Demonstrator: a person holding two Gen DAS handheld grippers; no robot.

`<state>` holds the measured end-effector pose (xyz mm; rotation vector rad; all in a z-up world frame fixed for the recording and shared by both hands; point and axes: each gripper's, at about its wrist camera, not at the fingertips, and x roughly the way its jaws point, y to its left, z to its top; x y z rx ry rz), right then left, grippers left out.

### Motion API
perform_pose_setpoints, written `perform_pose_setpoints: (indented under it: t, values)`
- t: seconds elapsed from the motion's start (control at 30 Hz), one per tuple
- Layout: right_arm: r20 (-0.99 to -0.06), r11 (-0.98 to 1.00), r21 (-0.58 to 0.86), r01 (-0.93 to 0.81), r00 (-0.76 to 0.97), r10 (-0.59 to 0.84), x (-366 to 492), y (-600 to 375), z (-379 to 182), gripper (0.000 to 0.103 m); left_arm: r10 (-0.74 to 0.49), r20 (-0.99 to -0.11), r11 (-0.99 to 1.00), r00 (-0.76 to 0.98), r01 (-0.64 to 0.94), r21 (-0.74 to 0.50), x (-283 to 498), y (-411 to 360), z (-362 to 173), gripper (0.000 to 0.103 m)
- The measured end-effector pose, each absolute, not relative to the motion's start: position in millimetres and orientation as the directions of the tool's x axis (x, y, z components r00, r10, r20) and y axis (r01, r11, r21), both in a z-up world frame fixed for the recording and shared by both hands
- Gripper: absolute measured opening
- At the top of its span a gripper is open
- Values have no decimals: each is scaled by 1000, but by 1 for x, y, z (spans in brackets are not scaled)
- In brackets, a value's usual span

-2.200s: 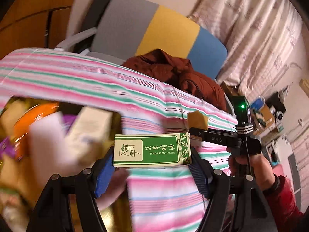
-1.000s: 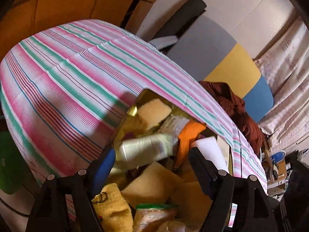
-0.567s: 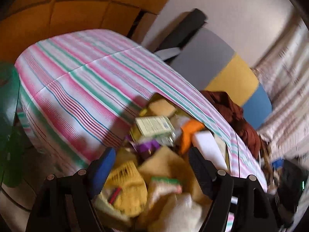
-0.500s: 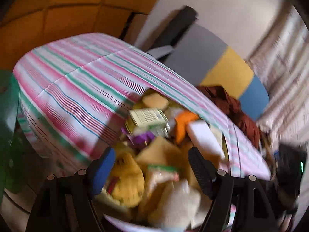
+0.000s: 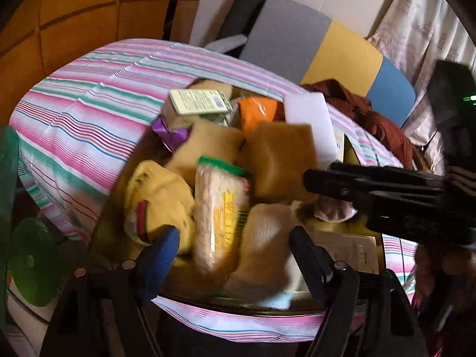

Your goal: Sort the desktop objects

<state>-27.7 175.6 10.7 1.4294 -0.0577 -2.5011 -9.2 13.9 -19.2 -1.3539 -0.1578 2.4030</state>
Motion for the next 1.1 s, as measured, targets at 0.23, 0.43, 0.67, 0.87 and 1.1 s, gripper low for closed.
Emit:
perform_pose_setpoints:
  t: [0.23,0.43,0.67,0.87,1.1]
  values:
    - [-776,-987,122,105,-610,-160,2,193,38,92,250,-793,-967,-556,-176,-182,5,9,11,74]
    - [-753,-993,103,56,-648,-115,7,191,45,101,145,-764,-989,-629,-109,-99,14,4,36,74]
    - [-748,-993,114,15,-657,-95,14,192,44,102,24,-722,-996,-692,-80,43,25,21,49,67]
    - [-749,-992,123,-2,-656,-92,17,196,42,102,22,-746,-996,-666,-79,41,23,24,48,64]
    - [-747,-992,129,-6,-659,-93,18,200,43,102,7,-748,-997,-663,-62,46,24,25,44,64]
